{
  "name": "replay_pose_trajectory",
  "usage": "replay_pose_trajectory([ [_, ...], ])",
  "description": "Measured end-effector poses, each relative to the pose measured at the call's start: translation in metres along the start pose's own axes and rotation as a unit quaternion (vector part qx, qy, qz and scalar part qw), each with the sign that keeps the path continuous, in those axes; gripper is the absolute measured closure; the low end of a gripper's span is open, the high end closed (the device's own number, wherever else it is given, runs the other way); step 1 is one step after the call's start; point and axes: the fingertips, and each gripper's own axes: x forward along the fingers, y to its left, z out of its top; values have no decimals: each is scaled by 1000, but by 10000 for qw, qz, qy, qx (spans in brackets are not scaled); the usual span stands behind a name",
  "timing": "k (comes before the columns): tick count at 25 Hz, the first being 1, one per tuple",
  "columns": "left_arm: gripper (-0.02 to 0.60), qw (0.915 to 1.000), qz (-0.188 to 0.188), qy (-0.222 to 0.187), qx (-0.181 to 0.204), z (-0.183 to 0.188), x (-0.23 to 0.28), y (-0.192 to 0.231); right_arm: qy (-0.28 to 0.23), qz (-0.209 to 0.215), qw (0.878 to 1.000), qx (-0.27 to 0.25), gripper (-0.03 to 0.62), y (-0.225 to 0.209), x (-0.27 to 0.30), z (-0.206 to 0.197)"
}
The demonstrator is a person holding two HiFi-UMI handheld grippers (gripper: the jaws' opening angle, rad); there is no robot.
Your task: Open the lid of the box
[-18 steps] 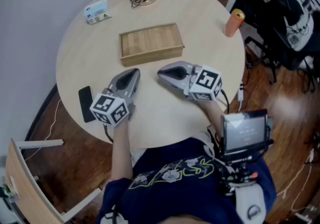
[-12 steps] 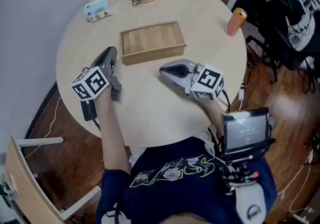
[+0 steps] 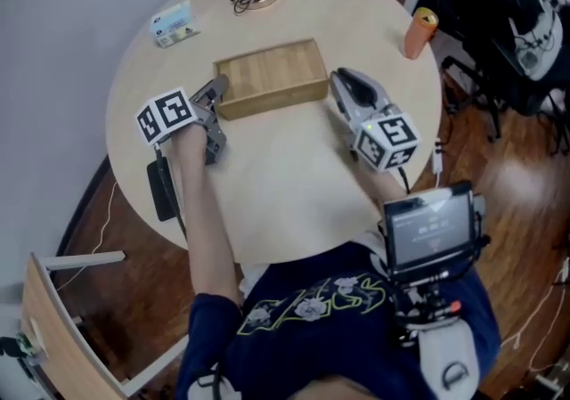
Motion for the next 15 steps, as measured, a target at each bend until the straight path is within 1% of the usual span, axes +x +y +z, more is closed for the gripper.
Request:
replay_pose_trajectory([
  [1, 433, 9999, 139, -55, 75, 0, -2, 1, -64, -414, 9983, 399, 337, -27, 7, 1],
  [2, 435, 9993, 305, -115, 176, 0, -5, 1, 45, -429, 9942, 984, 162, -42, 18, -4],
  [3, 436, 9984, 472, -175, 272, -1, -8, 0, 258, -147, 9848, 1710, 169, -45, 33, -12],
  [4, 437, 9974, 608, -229, 328, -2, -11, -1, 519, 242, 9687, 2416, 190, -41, 49, -20],
  [5, 439, 9967, 696, -271, 331, -2, -13, -1, 798, 540, 9510, 2936, 304, -37, 63, -27],
  [6, 439, 9964, 738, -301, 293, -3, -14, -1, 1051, 688, 9387, 3209, 471, -36, 75, -32],
  [7, 439, 9964, 748, -322, 245, -3, -15, 0, 1247, 771, 9329, 3288, 492, -38, 84, -35],
  [8, 439, 9964, 751, -341, 218, -3, -17, 2, 1396, 826, 9310, 3269, 497, -41, 90, -36],
  [10, 439, 9955, 828, -390, 260, -3, -19, 4, 1498, 725, 9339, 3164, 515, -59, 90, -32],
  [11, 450, 9947, 895, -414, 300, -2, -20, 5, 1382, 589, 9362, 3176, 520, -76, 83, -28],
  [12, 459, 9941, 943, -431, 322, -2, -21, 5, 1164, 429, 9353, 3313, 523, -98, 72, -24],
  [13, 463, 9940, 954, -440, 318, -2, -23, 6, 890, 231, 9296, 3570, 525, -123, 55, -21],
  [15, 469, 9942, 918, -471, 295, -1, -23, 7, 343, -362, 9137, 4032, 532, -170, 11, -16],
])
